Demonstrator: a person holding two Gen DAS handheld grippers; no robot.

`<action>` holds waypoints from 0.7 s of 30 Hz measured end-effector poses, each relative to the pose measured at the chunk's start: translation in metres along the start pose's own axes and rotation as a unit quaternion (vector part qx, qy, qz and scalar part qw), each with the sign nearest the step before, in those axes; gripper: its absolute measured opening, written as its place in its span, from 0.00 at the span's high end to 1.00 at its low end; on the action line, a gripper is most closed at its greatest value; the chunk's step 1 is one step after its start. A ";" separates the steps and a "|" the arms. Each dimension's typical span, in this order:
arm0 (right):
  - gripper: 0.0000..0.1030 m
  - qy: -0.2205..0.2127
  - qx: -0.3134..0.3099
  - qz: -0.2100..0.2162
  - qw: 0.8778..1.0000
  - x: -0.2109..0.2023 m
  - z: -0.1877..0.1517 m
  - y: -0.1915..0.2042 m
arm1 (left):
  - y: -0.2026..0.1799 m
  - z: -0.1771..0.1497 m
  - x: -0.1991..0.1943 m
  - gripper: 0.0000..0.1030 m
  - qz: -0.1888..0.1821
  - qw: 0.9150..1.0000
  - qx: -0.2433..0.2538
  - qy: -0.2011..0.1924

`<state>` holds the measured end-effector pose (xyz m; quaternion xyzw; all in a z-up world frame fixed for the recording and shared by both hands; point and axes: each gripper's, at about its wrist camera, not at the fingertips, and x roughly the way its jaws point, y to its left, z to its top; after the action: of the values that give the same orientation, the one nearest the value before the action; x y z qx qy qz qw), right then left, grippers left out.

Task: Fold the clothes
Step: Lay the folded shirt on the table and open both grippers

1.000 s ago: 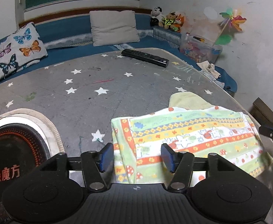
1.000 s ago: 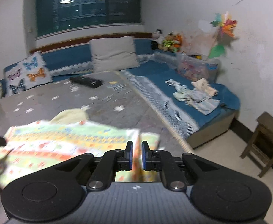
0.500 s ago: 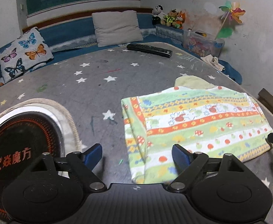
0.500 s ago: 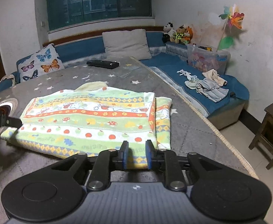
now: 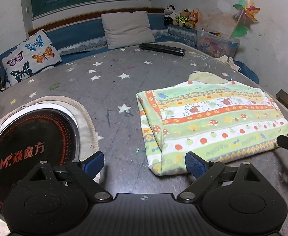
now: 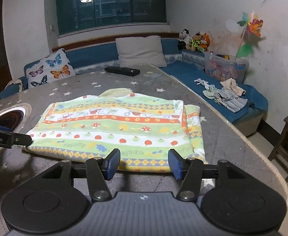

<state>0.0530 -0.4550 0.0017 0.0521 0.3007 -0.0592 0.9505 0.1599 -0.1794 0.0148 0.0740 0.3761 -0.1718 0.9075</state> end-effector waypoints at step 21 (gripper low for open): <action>0.00 -0.025 -0.021 0.003 0.999 -0.031 -0.026 0.049 | 0.001 -0.037 -0.048 0.00 0.000 1.000 -0.001 -0.030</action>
<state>0.0198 -0.4005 0.0016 0.0314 0.2782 -0.0509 0.9586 0.1040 -0.1562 0.0226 0.0678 0.3485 -0.1739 0.9185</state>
